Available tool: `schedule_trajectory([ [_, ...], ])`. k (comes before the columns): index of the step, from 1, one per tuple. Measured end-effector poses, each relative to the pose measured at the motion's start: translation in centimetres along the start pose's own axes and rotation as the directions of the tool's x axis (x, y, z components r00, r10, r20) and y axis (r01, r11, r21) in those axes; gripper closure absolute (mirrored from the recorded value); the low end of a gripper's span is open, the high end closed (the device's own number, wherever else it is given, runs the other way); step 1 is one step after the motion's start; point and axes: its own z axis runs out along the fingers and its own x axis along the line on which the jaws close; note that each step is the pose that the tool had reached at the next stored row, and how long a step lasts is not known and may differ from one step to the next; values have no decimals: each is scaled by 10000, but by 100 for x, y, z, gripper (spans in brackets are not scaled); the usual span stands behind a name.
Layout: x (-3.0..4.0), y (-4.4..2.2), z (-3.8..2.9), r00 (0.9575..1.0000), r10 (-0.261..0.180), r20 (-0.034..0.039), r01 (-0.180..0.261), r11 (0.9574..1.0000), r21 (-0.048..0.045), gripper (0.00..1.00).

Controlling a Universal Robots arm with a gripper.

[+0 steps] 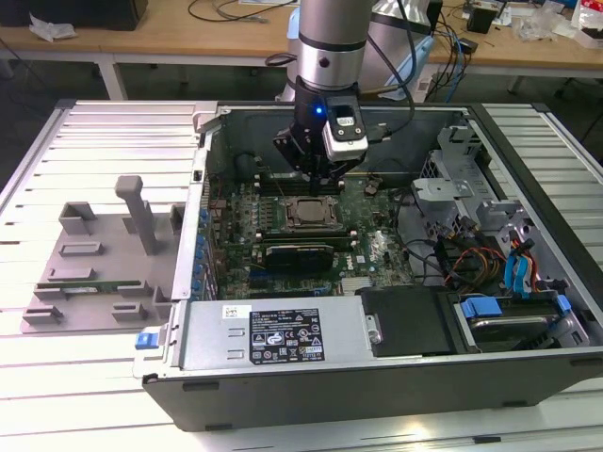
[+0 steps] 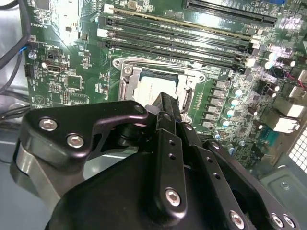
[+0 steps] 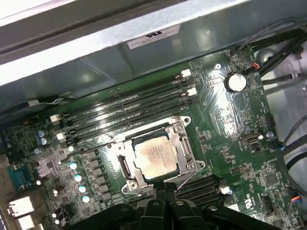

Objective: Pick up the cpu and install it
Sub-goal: 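Install the first cpu locking lever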

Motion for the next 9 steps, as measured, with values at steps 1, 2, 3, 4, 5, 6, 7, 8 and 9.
schedule_trajectory([
  [1,0,1,1,10000,-33,-19,33,10000,-64,89],
  [2,0,1,1,9999,-135,-61,133,9997,-212,89],
  [3,0,1,1,9996,-249,-94,246,9991,-341,89],
  [4,0,1,2,9993,-370,-94,367,9987,-365,89],
  [5,0,1,2,9986,-528,-85,525,9979,-367,89],
  [6,-1,1,2,9973,-728,-74,724,9967,-369,89],
  [7,-1,1,2,9960,-891,-64,888,9954,-370,89],
  [8,-1,1,1,9932,-1167,-47,1165,9925,-370,89],
  [9,-1,1,1,9900,-1413,-33,1411,9893,-371,89],
])
